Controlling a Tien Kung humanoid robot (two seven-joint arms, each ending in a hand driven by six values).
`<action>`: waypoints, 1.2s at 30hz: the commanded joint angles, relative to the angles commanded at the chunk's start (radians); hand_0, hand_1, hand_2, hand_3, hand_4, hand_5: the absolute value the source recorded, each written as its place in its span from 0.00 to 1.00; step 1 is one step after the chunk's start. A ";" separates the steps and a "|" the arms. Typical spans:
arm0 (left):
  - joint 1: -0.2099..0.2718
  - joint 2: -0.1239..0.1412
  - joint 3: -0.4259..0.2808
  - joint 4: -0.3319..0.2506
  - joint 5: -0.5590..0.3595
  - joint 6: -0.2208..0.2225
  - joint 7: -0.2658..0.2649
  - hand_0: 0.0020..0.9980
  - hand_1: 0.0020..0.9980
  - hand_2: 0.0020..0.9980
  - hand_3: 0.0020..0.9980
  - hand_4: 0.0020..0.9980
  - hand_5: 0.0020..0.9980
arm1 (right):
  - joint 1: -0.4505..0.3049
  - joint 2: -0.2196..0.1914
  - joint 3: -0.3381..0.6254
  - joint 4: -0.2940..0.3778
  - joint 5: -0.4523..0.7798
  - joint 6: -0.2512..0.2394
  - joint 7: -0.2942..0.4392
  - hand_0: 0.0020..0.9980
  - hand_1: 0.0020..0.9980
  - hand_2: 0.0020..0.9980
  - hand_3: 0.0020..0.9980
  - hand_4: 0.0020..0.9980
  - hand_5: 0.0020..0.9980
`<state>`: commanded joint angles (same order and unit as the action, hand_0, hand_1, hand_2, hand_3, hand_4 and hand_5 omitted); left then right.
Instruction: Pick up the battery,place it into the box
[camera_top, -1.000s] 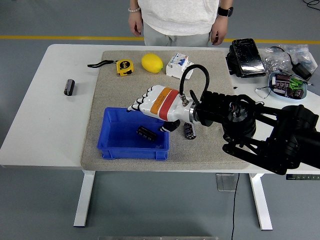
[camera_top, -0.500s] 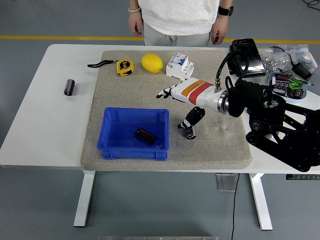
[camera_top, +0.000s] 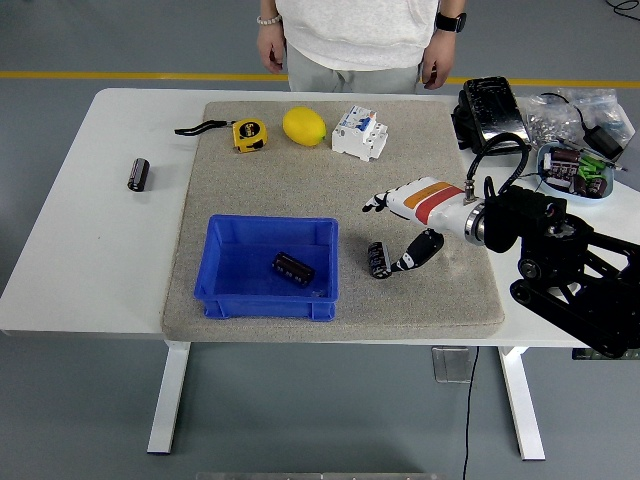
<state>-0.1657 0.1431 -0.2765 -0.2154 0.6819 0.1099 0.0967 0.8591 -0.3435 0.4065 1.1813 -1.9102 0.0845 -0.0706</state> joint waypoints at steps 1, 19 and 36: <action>0.000 0.000 0.001 0.000 -0.001 0.000 0.000 0.82 0.80 0.83 0.67 0.69 0.54 | -0.002 0.001 -0.002 -0.001 -0.004 0.000 0.000 0.76 0.72 0.77 0.84 1.00 0.21; -0.008 0.000 0.017 -0.002 -0.022 0.000 -0.004 0.82 0.80 0.83 0.67 0.69 0.54 | -0.012 0.060 -0.047 -0.073 0.034 -0.050 -0.011 0.68 0.67 0.71 0.80 1.00 0.23; -0.009 0.003 0.017 -0.005 -0.020 -0.005 -0.001 0.82 0.79 0.83 0.67 0.69 0.55 | -0.010 0.107 -0.081 -0.143 0.082 -0.115 -0.039 0.57 0.60 0.65 0.73 1.00 0.26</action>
<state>-0.1749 0.1456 -0.2598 -0.2206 0.6619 0.1050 0.0958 0.8489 -0.2368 0.3254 1.0385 -1.8279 -0.0307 -0.1094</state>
